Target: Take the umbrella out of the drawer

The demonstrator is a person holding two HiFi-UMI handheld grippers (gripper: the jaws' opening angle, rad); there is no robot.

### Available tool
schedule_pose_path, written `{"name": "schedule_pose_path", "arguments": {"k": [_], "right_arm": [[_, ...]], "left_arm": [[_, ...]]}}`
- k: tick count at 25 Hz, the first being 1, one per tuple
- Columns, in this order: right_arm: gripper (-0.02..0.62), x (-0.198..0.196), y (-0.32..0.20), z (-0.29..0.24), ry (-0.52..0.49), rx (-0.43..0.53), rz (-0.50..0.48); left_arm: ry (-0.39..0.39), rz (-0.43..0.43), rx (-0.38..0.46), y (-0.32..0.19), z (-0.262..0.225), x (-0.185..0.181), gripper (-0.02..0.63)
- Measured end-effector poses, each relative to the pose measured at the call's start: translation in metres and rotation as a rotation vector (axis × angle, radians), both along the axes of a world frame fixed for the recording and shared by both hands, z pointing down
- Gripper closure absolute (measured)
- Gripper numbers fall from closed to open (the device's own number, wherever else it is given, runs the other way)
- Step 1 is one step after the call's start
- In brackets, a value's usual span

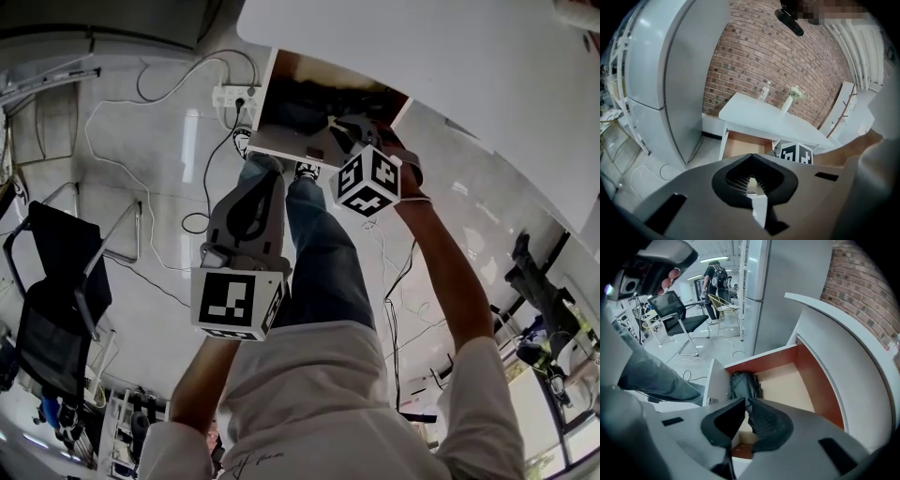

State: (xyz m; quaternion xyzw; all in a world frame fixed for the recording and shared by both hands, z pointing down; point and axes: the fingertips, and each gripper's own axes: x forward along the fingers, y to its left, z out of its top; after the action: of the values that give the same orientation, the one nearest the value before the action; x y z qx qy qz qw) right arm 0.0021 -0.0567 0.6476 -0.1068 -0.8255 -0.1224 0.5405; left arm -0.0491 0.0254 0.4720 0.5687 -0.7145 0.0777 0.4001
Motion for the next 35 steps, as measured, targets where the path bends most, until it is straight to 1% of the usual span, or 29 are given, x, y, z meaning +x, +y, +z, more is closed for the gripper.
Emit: {"name": "schedule_pose_path", "arguments": {"k": [6, 9, 12, 15, 17, 20, 27, 35], "right_arm": [[0.540, -0.002, -0.006, 0.019, 0.031, 0.032, -0.072], [0.537, -0.002, -0.009, 0.030, 0.054, 0.046, -0.101], [0.529, -0.002, -0.011, 0.040, 0.073, 0.047, -0.117], [0.524, 0.001, -0.012, 0.050, 0.092, 0.046, -0.127], [0.508, 0.002, -0.015, 0.055, 0.105, 0.046, -0.131], [0.508, 0.000, -0.019, 0.061, 0.112, 0.070, -0.152], [0.464, -0.002, -0.019, 0.082, 0.144, 0.108, -0.231], [0.409, 0.000, -0.014, 0.103, 0.185, 0.144, -0.305]], "left_arm": [[0.023, -0.019, -0.004, -0.002, 0.006, -0.003, 0.589], [0.026, -0.010, -0.004, -0.005, 0.009, -0.002, 0.589], [0.028, 0.017, 0.001, -0.010, 0.011, 0.005, 0.589], [0.041, 0.009, -0.006, -0.014, 0.016, 0.009, 0.589], [0.047, -0.001, -0.011, -0.015, 0.019, 0.008, 0.589], [0.052, 0.005, -0.011, -0.016, 0.023, 0.008, 0.589], [0.058, -0.017, -0.028, -0.013, 0.035, 0.000, 0.589], [0.069, -0.022, -0.039, -0.008, 0.044, -0.004, 0.589]]}}
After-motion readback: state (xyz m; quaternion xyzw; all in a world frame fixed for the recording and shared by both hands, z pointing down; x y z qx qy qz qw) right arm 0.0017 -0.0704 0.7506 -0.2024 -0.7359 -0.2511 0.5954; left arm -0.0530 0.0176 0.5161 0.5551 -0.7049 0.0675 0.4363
